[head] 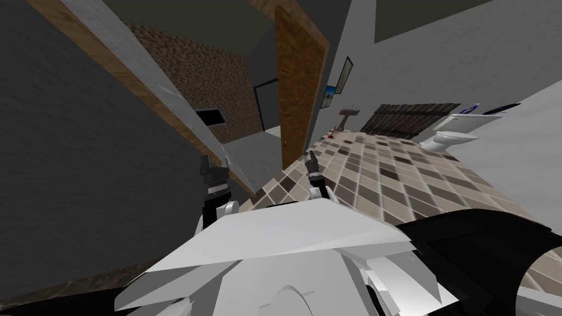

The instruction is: Push the door open

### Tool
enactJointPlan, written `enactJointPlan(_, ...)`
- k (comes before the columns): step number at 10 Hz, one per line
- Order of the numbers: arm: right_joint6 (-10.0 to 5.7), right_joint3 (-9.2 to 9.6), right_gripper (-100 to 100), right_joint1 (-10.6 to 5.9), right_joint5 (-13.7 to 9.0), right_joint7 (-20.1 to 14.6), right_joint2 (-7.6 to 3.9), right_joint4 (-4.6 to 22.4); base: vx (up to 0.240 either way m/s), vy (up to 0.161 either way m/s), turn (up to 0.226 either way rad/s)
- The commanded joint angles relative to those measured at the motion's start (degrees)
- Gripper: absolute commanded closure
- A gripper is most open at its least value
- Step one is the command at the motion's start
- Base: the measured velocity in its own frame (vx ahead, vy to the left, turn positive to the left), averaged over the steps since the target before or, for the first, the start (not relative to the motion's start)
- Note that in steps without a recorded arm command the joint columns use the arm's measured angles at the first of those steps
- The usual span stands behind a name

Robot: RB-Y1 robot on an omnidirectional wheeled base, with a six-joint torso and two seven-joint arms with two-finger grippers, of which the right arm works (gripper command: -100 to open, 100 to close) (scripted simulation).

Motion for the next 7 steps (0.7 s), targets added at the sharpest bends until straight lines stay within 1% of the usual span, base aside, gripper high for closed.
enactJointPlan(1, -0.51, 0.08, -100, -0.85, 0.43, -0.44, -0.33, 1.99, 0.086, -0.051, 0.035)
enactJointPlan(7, -2.59, 0.48, -100, -4.27, 2.15, -1.81, -1.21, 9.95, 0.095, -0.050, 0.038)
